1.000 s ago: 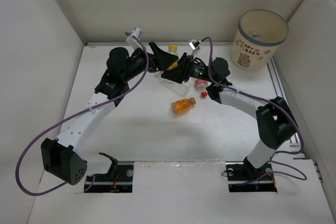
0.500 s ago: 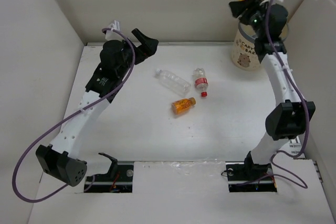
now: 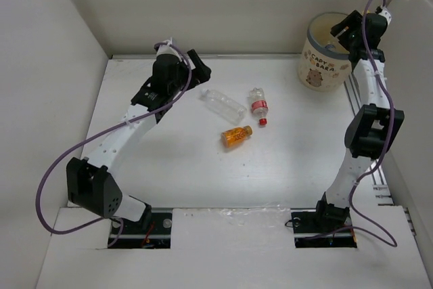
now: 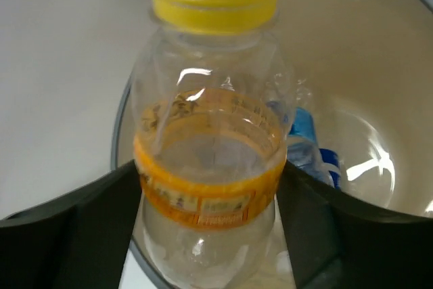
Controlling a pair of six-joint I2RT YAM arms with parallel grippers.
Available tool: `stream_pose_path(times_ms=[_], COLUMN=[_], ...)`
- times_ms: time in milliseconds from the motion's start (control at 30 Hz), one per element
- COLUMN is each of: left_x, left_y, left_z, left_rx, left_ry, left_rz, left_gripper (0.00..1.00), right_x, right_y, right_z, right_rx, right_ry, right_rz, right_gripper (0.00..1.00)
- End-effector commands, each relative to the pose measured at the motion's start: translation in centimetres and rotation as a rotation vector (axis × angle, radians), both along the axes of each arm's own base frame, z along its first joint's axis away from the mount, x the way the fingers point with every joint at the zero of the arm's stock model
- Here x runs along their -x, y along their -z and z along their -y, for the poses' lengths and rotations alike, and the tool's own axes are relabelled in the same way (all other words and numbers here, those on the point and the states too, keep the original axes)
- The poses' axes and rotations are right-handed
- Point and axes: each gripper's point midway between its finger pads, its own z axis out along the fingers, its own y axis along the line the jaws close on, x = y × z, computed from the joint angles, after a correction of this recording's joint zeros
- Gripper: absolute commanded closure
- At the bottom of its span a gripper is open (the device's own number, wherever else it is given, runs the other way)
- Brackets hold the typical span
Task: Put the plastic bottles in the bin
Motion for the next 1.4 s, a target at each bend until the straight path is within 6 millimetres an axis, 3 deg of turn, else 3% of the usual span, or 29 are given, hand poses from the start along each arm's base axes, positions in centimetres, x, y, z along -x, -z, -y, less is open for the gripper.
stream_pose_path(times_ms=[0, 33, 67, 100, 133, 200, 267, 300, 333, 400, 433, 500, 533, 600, 633, 667, 700, 733, 900, 967, 1000, 1100, 1367], left_x=[-0.1, -0.3, -0.4, -0.9, -1.1, -1.6, -2.4, -2.6, -3.1, -3.8, -4.1, -4.6, -4.9, -5.3, -5.5, -5.7, -6.0, -6.2, -6.4, -6.9, -7.0, -7.4, -7.3], left_y=[-1.7, -1.1, -1.8, -0.7, -1.1, 0.3, 0.5, 1.1, 3.3, 3.6, 5.6, 6.4, 7.5, 8.1, 8.4, 10.0, 9.8, 10.2, 13.4, 13.2, 14.5, 15.8, 21.6], left_z=[0.8, 0.9, 1.0, 1.2, 1.3, 1.6, 1.8, 2.0, 1.8, 2.3, 2.4, 2.8, 3.2, 4.3, 4.6, 5.1, 5.5, 5.6, 6.9, 7.6, 7.4, 7.6, 6.9], left_rx=[0.027, 0.022, 0.027, 0.025, 0.026, 0.019, 0.033, 0.038, 0.014, 0.042, 0.03, 0.058, 0.084, 0.119, 0.135, 0.147, 0.165, 0.171, 0.209, 0.216, 0.196, 0.195, 0.162], left_ry=[0.045, 0.045, 0.045, 0.043, 0.043, 0.039, 0.018, 0.012, -0.018, -0.061, -0.082, -0.104, -0.116, -0.096, -0.094, -0.099, -0.101, -0.112, -0.145, -0.15, -0.165, -0.183, -0.253], left_rz=[0.073, 0.06, 0.072, 0.046, 0.047, 0.006, -0.024, -0.052, -0.121, -0.169, -0.227, -0.261, -0.303, -0.333, -0.347, -0.397, -0.409, -0.429, -0.534, -0.525, -0.548, -0.581, -0.69], left_gripper=[0.0, 0.0, 0.0, 0.0, 0.0, 0.0, 0.0, 0.0, 0.0, 0.0, 0.0, 0.0, 0.0, 0.0, 0.0, 0.0, 0.0, 0.0, 0.0, 0.0, 0.0, 0.0, 0.03], right_x=[0.7, 0.7, 0.8, 0.8, 0.9, 1.1, 1.2, 1.6, 2.1, 3.1, 3.6, 4.2, 5.2, 5.8, 6.5, 6.9, 7.1, 7.2, 9.4, 10.0, 10.5, 11.9, 14.9], right_y=[-5.9, -6.5, -6.6, -7.0, -6.7, -7.8, -7.6, -8.6, -9.3, -10.2, -10.0, -9.1, -9.9, -9.5, -8.8, -8.5, -8.2, -6.6, -5.4, -4.6, -4.9, -5.4, -7.9], right_z=[0.5, 0.0, 0.2, 0.2, 0.4, 0.6, 0.5, 0.6, 0.2, -0.2, 0.1, -1.3, -1.4, -3.7, -4.7, -5.1, -6.8, -8.1, -12.3, -13.7, -14.7, -16.0, -18.1], right_rx=[0.085, 0.099, 0.1, 0.113, 0.112, 0.126, 0.126, 0.142, 0.144, 0.183, 0.184, 0.193, 0.194, 0.176, 0.16, 0.155, 0.134, 0.115, 0.083, 0.076, 0.075, 0.073, 0.059], right_ry=[0.023, 0.012, 0.022, 0.021, 0.032, 0.044, 0.056, 0.067, 0.072, 0.118, 0.135, 0.126, 0.127, 0.061, 0.036, 0.012, -0.055, -0.093, -0.208, -0.251, -0.277, -0.31, -0.395], right_rz=[0.101, 0.105, 0.101, 0.108, 0.095, 0.11, 0.091, 0.107, 0.109, 0.099, 0.082, 0.051, 0.061, 0.063, 0.06, 0.06, 0.067, 0.053, 0.059, 0.05, 0.057, 0.074, 0.141], right_gripper=[0.16, 0.16, 0.14, 0.14, 0.14, 0.13, 0.13, 0.13, 0.02, 0.0, 0.0, 0.0, 0.0, 0.0, 0.0, 0.0, 0.0, 0.0, 0.0, 0.0, 0.0, 0.0, 0.0])
